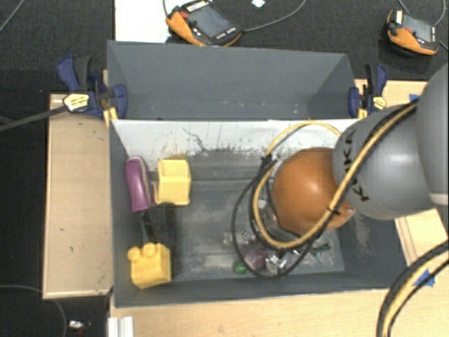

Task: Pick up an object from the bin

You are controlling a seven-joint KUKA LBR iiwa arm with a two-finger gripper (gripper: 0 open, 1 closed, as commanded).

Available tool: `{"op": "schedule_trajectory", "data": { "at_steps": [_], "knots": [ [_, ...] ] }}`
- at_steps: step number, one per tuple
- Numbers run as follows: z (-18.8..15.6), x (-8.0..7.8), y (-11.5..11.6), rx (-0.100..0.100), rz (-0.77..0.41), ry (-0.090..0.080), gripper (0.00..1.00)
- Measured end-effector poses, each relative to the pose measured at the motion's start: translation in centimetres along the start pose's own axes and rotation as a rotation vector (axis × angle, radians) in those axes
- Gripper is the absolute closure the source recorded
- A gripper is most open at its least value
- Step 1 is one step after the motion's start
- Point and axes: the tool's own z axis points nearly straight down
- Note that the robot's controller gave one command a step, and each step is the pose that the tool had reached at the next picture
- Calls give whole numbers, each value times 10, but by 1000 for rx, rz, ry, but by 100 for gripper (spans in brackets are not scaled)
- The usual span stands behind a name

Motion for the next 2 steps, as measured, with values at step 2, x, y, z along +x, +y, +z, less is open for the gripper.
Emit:
{"op": "schedule_trajectory", "data": {
  "at_steps": [2],
  "knots": [
    [1,9,-31,-1,-3,2,100]
  ]
}}
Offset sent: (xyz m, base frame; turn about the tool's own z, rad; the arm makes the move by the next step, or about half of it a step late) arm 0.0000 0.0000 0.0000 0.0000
